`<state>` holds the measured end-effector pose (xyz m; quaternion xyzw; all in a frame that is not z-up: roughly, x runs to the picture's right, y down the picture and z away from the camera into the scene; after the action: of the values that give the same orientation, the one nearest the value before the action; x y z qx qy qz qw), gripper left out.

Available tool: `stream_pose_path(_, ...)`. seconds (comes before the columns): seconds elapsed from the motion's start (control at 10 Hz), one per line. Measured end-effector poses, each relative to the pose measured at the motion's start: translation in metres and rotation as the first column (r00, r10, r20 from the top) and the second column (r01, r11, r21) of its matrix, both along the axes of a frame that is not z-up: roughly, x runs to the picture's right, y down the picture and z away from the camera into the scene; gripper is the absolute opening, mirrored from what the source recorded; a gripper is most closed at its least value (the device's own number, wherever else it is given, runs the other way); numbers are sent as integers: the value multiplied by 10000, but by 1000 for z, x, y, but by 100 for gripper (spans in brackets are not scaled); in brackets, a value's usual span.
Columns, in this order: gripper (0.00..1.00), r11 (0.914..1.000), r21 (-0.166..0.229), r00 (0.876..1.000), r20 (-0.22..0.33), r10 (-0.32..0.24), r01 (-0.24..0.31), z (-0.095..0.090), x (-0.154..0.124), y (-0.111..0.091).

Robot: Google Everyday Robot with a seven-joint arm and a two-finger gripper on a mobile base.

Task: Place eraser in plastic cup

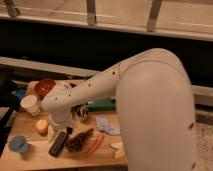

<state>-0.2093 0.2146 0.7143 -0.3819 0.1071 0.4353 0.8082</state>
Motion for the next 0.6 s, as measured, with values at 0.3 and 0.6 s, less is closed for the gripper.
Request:
stream_pose_path(0.3,80,10000,-92,10000,7,-26,26,3,1,3)
stream_pose_path(0.6,80,9999,-32,9999,-3,-109,109,4,1,1)
